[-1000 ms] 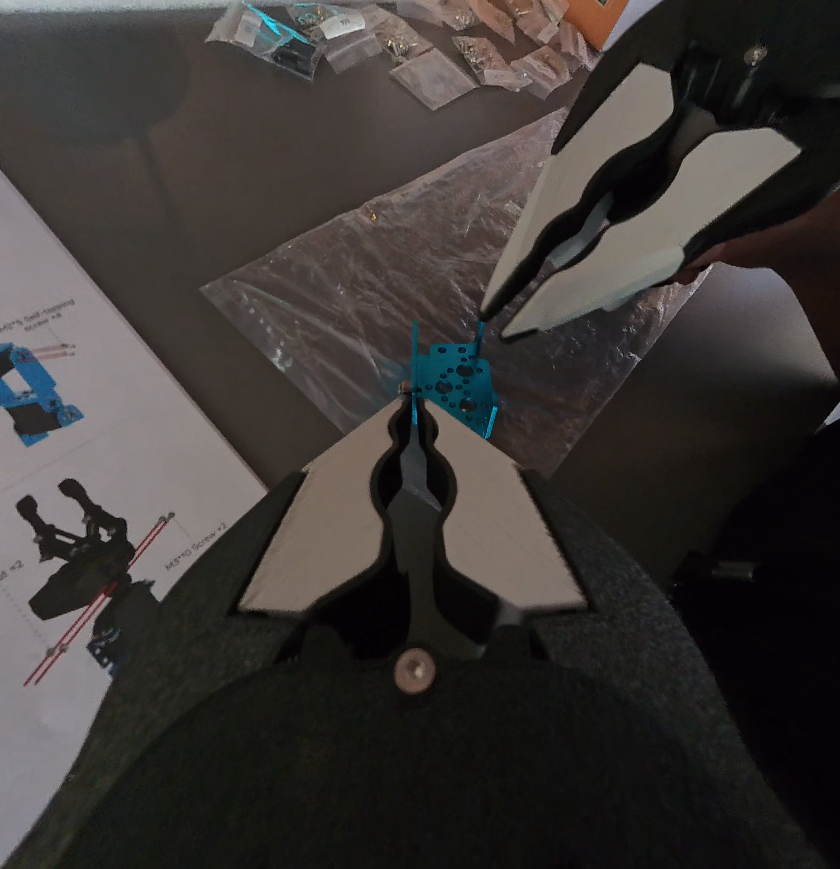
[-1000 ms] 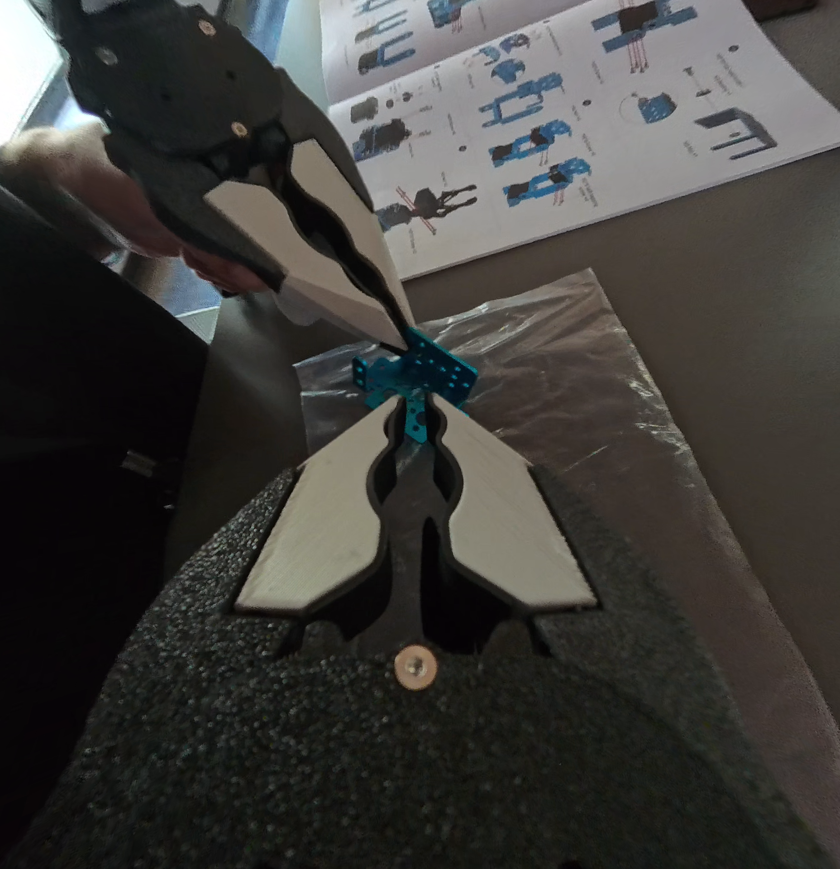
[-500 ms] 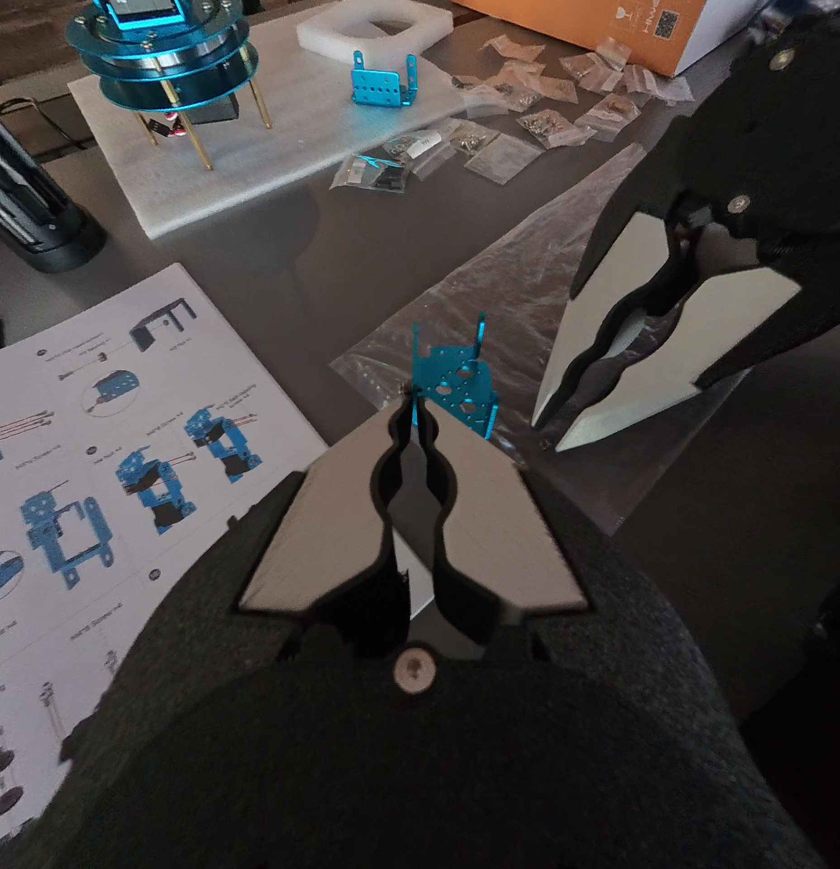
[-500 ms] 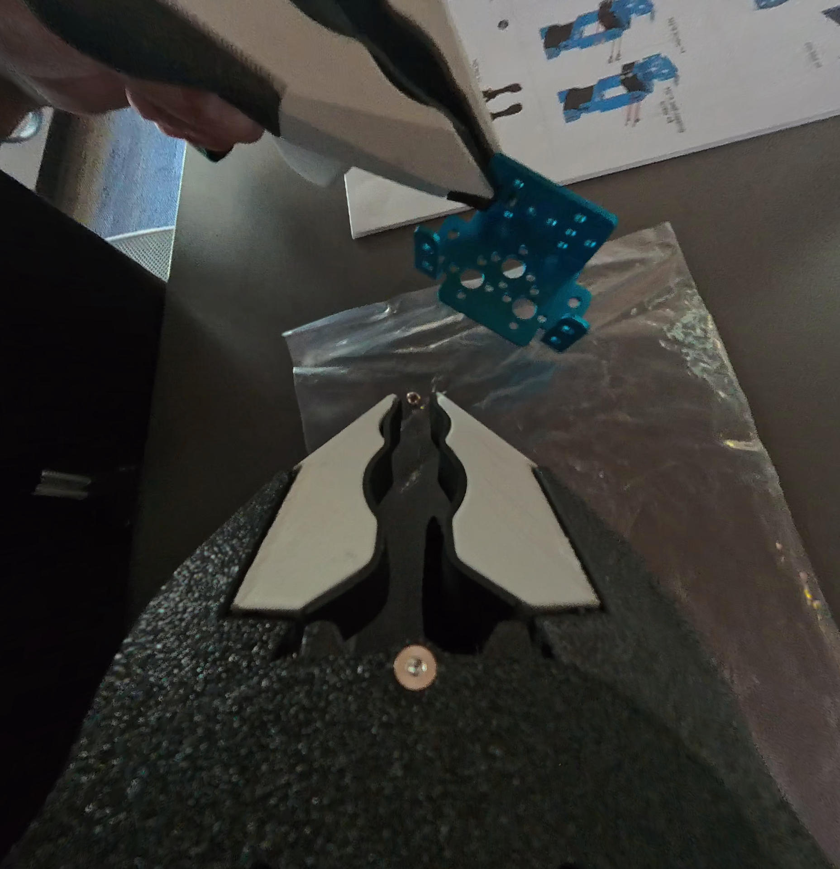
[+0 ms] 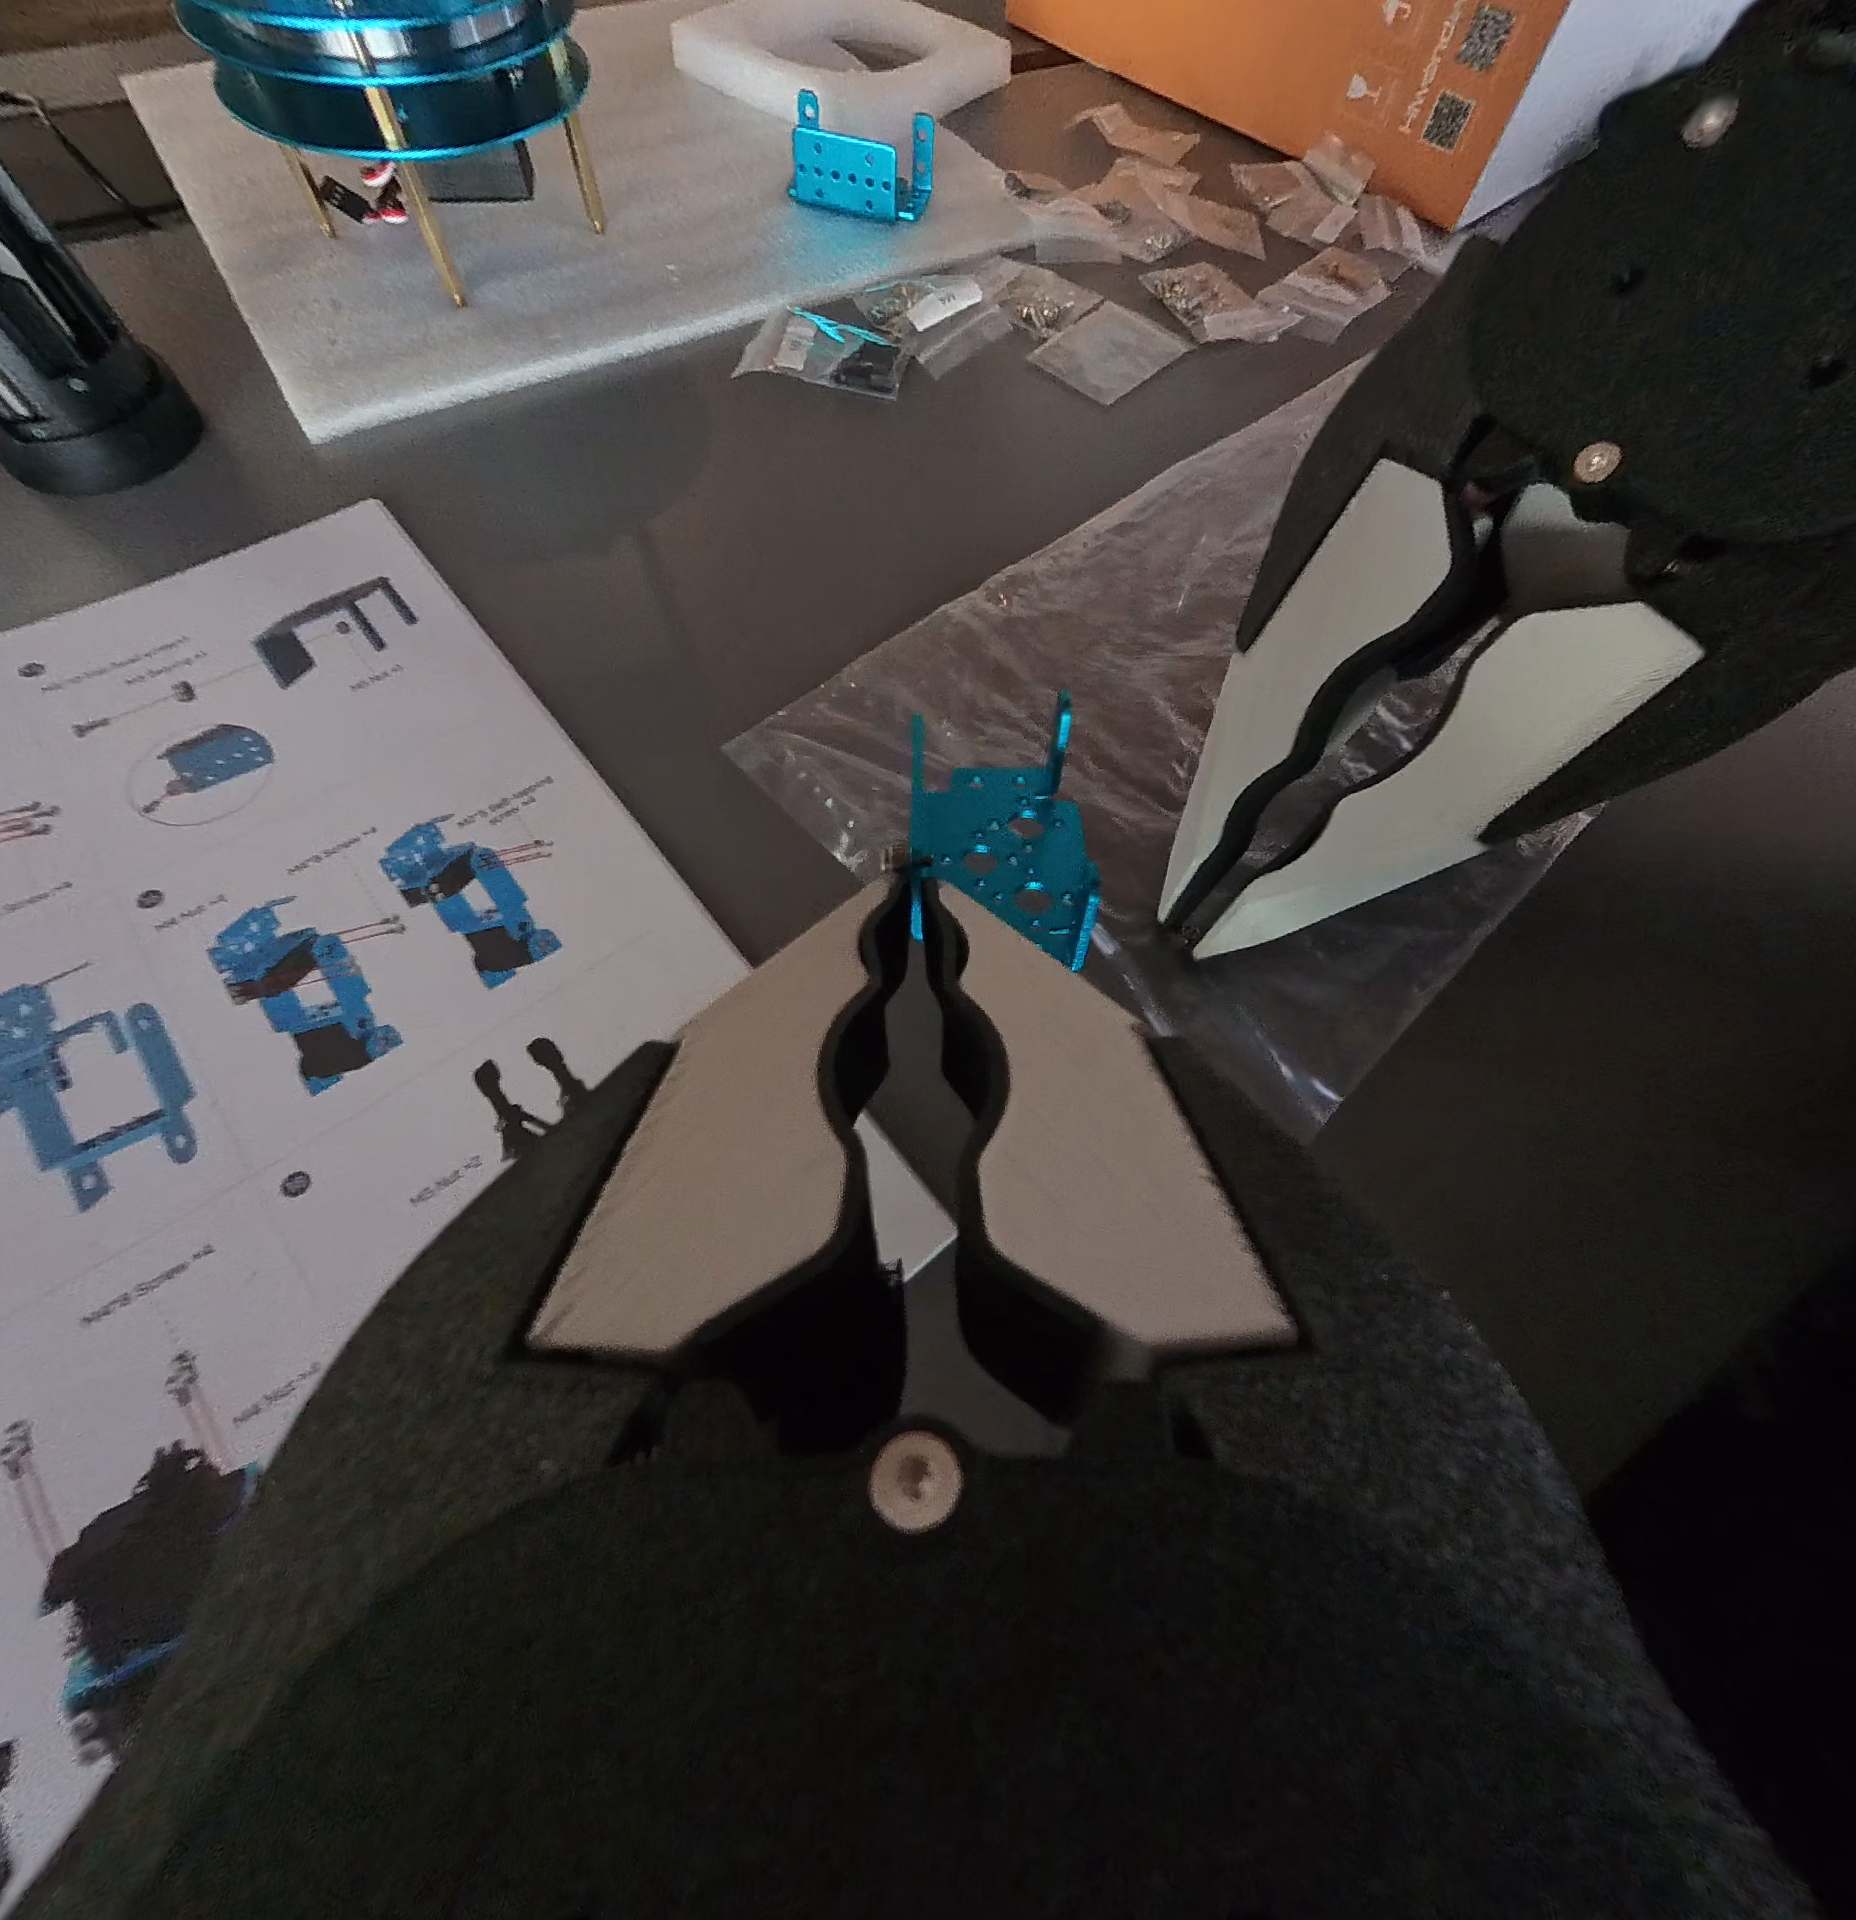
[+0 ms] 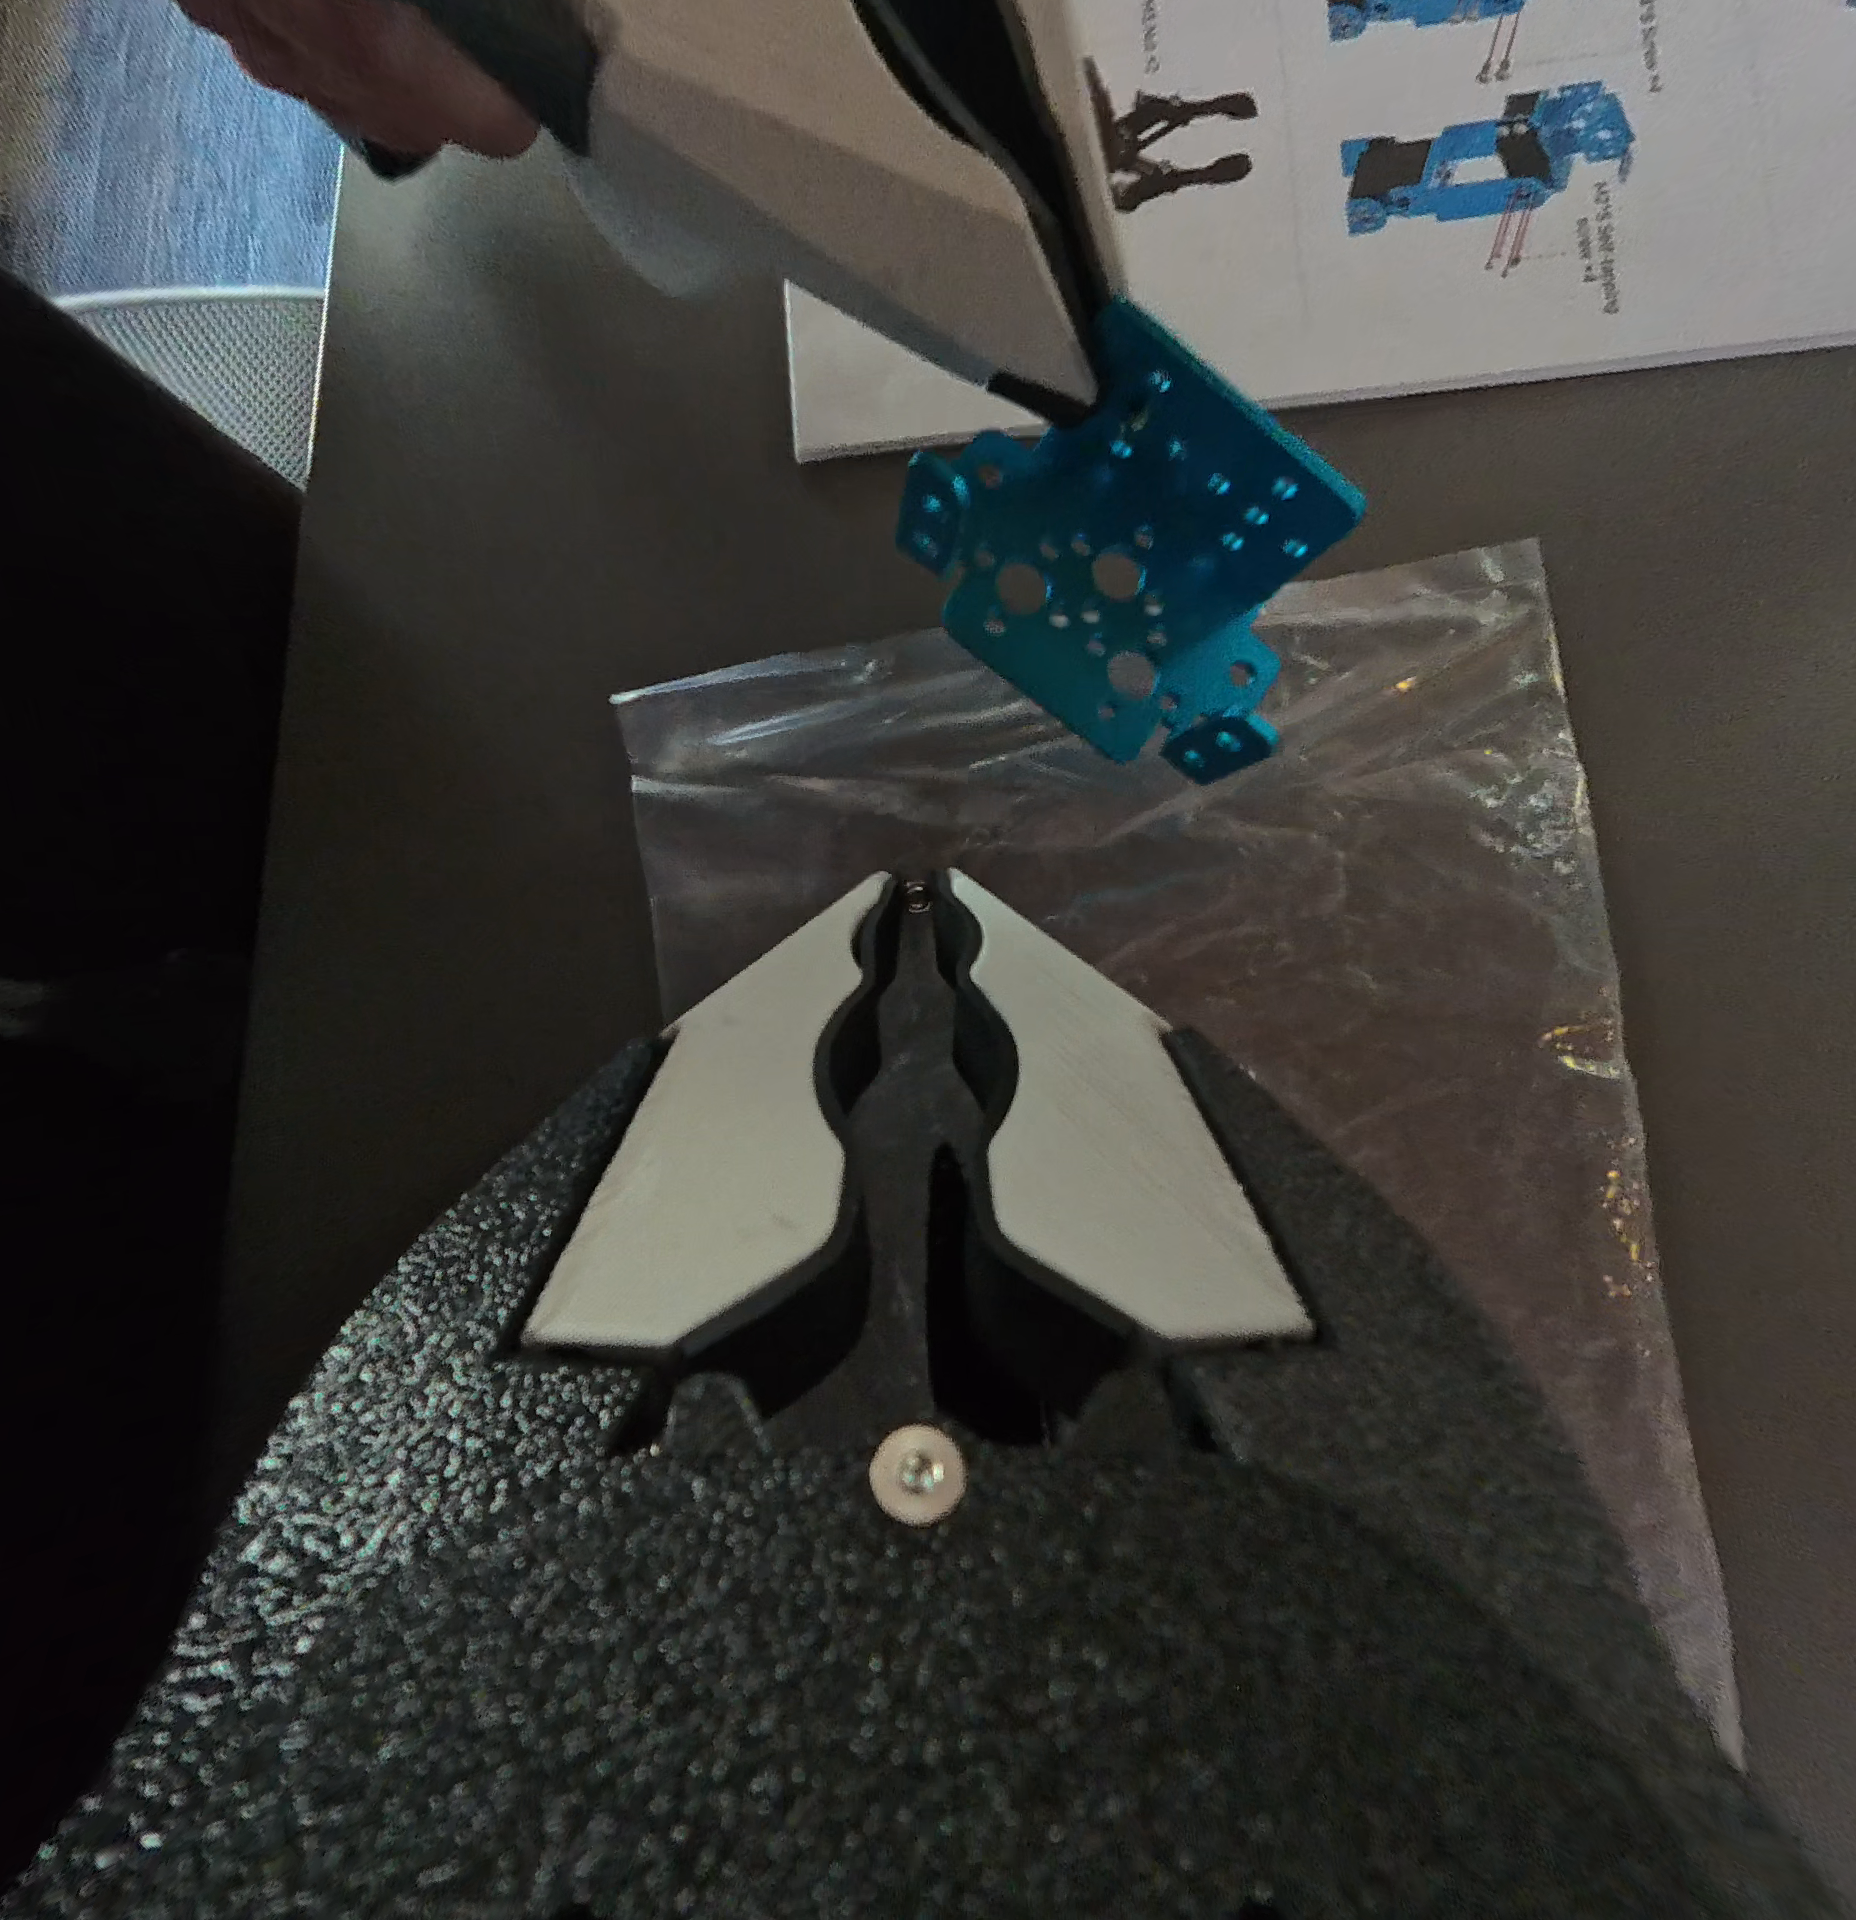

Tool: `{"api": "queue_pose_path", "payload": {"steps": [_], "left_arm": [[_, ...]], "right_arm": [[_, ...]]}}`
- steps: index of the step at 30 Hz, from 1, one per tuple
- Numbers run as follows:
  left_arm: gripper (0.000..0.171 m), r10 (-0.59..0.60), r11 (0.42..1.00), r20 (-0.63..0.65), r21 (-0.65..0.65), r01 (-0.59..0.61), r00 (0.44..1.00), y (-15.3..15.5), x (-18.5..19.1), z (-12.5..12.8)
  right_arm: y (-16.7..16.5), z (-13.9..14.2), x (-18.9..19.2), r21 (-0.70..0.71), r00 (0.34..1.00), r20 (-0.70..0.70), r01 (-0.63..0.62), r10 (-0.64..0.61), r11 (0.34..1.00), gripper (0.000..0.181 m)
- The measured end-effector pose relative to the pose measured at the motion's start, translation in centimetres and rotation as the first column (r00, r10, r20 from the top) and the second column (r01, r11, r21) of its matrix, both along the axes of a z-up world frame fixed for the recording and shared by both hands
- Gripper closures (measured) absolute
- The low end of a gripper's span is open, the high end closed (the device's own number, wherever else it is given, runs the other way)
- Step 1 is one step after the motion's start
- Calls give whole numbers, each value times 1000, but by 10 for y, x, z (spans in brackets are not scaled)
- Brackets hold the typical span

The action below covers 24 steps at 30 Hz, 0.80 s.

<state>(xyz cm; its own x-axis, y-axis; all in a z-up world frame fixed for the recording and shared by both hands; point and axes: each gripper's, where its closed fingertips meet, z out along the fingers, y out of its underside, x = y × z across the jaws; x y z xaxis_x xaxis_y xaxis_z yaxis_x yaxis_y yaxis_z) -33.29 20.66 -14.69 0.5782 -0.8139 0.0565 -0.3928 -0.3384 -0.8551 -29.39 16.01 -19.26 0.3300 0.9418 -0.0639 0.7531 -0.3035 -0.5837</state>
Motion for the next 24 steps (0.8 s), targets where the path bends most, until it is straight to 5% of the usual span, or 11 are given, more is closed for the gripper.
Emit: {"api": "queue_pose_path", "payload": {"steps": [11, 19, 24], "left_arm": [[170, -135, 959, 150, -230, 168, 979, -15, 46, -9], [170, -211, 925, 233, -266, 271, 949, -30, 72, 1], [170, -184, 940, 173, -255, 225, 968, -24, 71, -7]], "right_arm": [[12, 65, 24, 162, 976, -181, 152, -122, 975, 176], [20, 53, 30, 197, 985, -139, 132, -106, 971, 176], [18, 47, 36, 191, 982, -153, 142, -114, 971, 176]]}}
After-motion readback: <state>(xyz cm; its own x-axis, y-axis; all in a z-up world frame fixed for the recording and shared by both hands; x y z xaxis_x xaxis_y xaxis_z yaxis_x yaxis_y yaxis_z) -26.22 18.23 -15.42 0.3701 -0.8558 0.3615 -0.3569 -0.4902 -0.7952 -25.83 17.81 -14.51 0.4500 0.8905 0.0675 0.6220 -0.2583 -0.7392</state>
